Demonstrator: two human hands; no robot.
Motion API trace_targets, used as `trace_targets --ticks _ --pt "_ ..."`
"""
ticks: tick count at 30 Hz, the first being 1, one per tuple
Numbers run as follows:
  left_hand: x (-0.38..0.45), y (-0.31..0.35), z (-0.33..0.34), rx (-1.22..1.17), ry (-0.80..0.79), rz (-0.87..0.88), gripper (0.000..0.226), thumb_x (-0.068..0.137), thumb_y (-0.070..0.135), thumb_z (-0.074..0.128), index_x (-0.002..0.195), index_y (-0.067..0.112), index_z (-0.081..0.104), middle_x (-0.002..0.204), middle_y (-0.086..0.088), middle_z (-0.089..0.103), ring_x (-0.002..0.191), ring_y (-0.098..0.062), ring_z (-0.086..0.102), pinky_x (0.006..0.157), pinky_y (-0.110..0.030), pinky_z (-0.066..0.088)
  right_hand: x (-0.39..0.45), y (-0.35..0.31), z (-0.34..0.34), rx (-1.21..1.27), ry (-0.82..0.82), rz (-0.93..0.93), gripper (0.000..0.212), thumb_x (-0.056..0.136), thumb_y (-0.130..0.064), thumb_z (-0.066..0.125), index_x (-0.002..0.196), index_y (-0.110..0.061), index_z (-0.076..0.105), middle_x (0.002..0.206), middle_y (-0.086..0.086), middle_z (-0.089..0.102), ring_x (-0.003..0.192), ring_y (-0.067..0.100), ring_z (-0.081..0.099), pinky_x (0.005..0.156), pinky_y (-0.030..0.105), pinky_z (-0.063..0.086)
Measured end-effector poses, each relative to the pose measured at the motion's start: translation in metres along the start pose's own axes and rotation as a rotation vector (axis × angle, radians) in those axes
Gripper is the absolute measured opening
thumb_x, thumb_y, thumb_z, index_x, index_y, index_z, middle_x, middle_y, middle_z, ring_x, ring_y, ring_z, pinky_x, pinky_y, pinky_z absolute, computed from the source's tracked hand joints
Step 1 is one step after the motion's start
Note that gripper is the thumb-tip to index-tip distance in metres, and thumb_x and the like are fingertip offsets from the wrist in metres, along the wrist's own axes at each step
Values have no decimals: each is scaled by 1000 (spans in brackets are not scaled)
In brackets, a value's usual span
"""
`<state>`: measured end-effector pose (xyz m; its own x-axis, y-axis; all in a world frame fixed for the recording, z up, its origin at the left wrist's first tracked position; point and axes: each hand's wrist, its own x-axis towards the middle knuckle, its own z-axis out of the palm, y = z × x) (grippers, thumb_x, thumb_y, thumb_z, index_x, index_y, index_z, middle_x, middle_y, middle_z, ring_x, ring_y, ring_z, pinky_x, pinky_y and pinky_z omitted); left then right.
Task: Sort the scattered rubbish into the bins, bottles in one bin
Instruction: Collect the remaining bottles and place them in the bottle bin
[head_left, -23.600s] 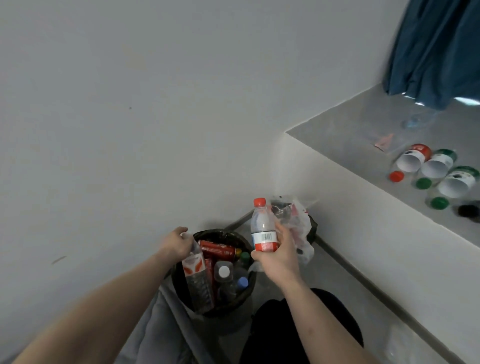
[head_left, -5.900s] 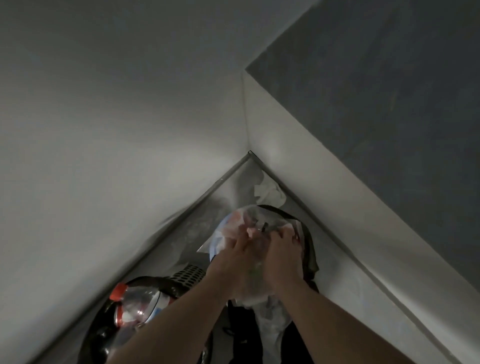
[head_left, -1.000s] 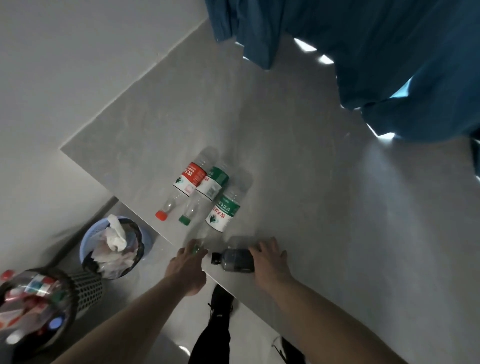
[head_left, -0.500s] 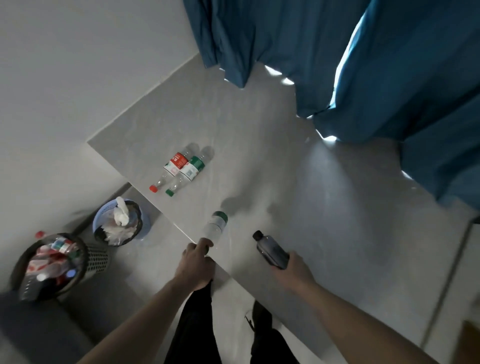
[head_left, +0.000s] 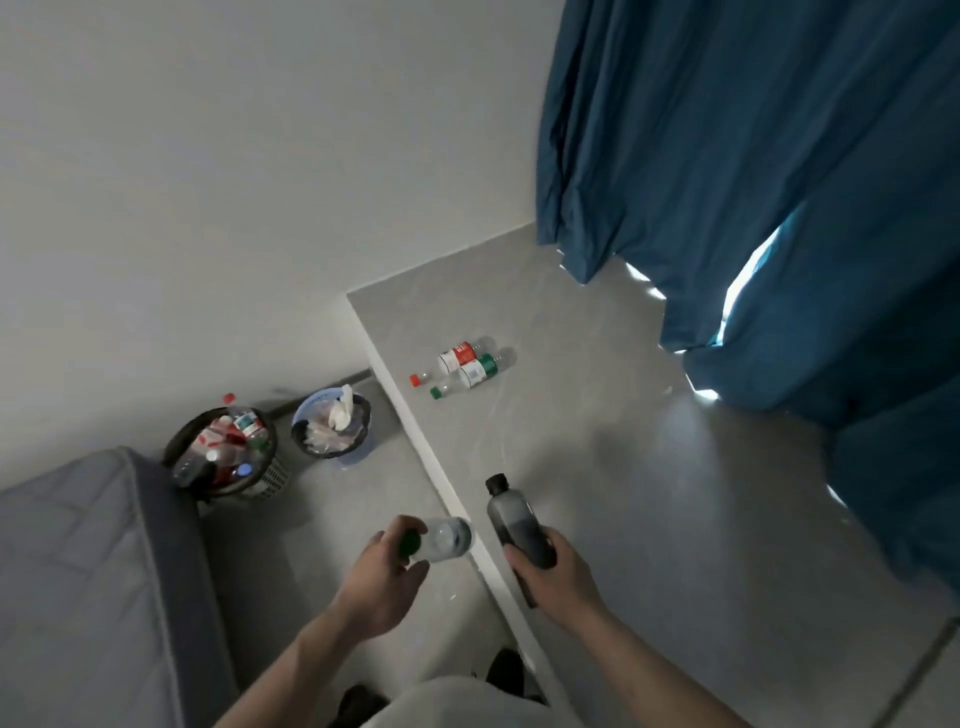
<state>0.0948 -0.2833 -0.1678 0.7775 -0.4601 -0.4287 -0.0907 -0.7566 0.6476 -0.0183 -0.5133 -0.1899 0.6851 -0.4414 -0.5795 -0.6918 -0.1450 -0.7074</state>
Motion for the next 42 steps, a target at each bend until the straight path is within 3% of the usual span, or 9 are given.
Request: trace_targets --ticks 6,10,14,18,24,29,34,42 --pt "-45 -58 -66 -25 121 -29 23 94 35 59 114 36 48 94 3 66 79 -18 63 74 -38 53 -18 -59 69 -68 -16 -135 31 72 -55 73 96 -39 61 83 -14 71 74 5 67 71 30 56" --pt "-85 -107 -119 -59 197 -43 22 95 41 60 114 34 51 93 5 68 78 -18 65 74 -38 53 -35 -96 125 -95 -42 -171 41 74 -45 77 107 -36 53 96 -15 68 84 -2 64 71 20 49" --pt "-105 -152 -169 -98 290 -85 23 95 41 62 115 32 54 97 0 70 84 -22 66 78 -38 54 -46 -120 188 -95 -45 -180 54 64 -46 75 110 -42 47 101 -19 66 90 5 66 85 33 55" --pt "-113 -181 -202 -108 317 -115 23 94 40 62 114 30 55 100 -1 68 90 -27 65 80 -39 53 -60 -143 230 -72 -36 -198 57 66 -39 74 115 -45 45 105 -20 63 97 6 64 86 32 52" --pt "-75 -206 -248 -103 299 -144 24 95 44 60 115 32 55 104 3 68 89 -21 64 78 -36 52 -32 -175 254 -59 -25 -205 57 64 -45 80 112 -44 49 105 -20 64 98 4 63 89 32 52" --pt "-31 -219 -283 -109 316 -201 26 94 47 58 117 35 54 100 2 69 86 -19 65 78 -36 53 18 -215 267 -100 -69 -240 53 69 -39 81 113 -41 52 103 -22 64 98 -5 59 86 27 48" --pt "0 -236 -325 -109 353 -285 25 94 48 58 117 38 53 104 2 68 88 -20 66 79 -38 56 66 -255 294 -193 -121 -319 41 66 -38 80 99 -36 56 100 -17 63 90 -1 61 78 21 49" --pt "39 -268 -380 -184 453 -379 19 93 44 62 109 37 55 90 5 72 76 -17 66 72 -37 55 133 -324 339 -306 -231 -356 64 65 -55 75 120 -41 46 113 -19 62 102 8 62 84 29 51"
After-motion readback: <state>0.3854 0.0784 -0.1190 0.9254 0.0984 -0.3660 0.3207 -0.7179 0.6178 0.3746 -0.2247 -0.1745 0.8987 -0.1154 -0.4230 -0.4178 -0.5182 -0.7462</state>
